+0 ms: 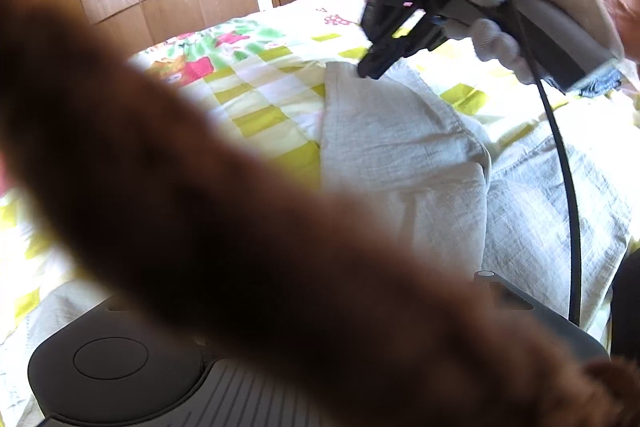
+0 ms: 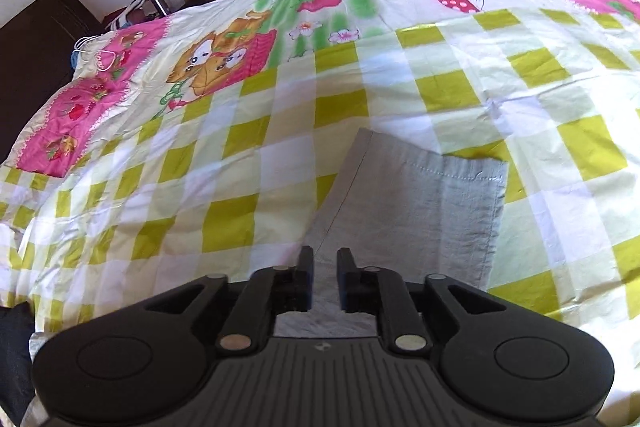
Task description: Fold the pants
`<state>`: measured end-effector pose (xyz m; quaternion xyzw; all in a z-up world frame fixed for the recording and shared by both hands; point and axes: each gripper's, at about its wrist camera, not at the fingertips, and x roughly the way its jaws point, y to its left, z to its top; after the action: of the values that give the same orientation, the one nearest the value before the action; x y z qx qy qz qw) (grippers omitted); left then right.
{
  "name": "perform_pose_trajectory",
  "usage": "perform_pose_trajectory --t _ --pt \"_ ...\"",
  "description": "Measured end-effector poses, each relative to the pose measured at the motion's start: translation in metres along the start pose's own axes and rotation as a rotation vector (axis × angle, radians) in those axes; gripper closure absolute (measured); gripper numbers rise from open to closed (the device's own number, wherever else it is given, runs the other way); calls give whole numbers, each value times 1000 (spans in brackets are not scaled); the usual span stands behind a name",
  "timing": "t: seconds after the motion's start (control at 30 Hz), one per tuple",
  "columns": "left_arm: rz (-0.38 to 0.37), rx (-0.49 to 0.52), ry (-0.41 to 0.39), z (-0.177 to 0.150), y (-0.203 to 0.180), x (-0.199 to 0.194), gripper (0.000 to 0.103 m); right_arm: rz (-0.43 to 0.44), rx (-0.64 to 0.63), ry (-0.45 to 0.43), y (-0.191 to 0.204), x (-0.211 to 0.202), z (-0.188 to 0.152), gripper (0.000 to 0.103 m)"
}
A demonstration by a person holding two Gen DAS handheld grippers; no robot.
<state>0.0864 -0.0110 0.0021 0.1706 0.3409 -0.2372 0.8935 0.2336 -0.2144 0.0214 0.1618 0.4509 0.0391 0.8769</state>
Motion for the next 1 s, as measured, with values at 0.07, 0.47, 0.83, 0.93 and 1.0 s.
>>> perform_pose_trajectory --t 0.07,0.47,0.83,0.93,1.0 --pt "-16 1 1 -1 -5 4 45 -42 26 20 4 21 1 55" --pt "-50 -58 -8 -7 4 15 44 -155 15 -12 13 50 15 84" --pt "-75 69 -122 19 -37 -19 44 -9 234 -334 -95 -178 -37 84" --pt "-128 121 -155 24 -67 -23 44 -83 323 -352 -136 -216 -88 84" --pt "-159 161 -148 24 -89 -20 44 -150 397 -328 -165 -223 -126 84"
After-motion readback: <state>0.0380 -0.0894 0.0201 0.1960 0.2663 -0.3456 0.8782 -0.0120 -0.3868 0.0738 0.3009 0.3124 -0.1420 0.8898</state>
